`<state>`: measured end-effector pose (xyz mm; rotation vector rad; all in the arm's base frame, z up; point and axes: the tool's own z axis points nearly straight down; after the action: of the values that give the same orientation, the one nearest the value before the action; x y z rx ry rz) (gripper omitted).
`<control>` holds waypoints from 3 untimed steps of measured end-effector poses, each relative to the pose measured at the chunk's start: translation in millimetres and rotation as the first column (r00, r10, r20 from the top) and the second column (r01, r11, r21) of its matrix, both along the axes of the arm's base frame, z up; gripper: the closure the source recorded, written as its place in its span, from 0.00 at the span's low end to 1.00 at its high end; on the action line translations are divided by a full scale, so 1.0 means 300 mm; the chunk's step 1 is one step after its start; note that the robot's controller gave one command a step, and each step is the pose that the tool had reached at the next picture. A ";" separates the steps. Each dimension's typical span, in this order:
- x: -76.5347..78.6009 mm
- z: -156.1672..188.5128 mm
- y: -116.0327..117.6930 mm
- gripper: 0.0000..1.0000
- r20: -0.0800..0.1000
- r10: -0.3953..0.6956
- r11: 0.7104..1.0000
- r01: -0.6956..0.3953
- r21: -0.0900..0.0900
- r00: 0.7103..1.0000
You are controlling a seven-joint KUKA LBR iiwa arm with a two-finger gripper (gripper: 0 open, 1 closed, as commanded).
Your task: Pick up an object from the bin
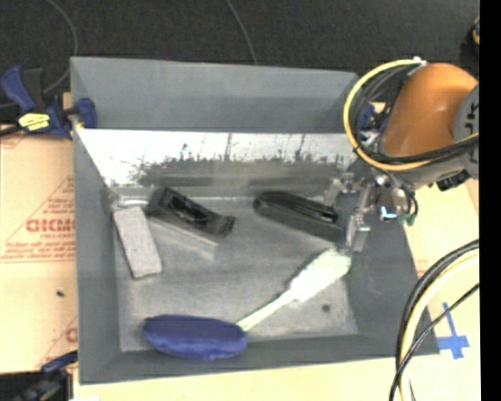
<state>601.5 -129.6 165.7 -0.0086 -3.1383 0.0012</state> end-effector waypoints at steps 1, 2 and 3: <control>0.005 0.017 0.002 0.00 0.008 0.004 1.000 -0.004 -0.001 1.000; -0.168 -0.289 -0.036 0.00 0.002 0.346 0.938 -0.346 0.000 0.938; -0.206 -0.123 -0.007 0.00 0.014 0.278 0.961 -0.278 -0.005 0.961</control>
Offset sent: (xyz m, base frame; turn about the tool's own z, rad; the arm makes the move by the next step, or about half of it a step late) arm -0.0557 -0.0111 -0.0957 -0.3877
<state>539.7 -131.8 128.8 0.4336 -3.1235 0.0070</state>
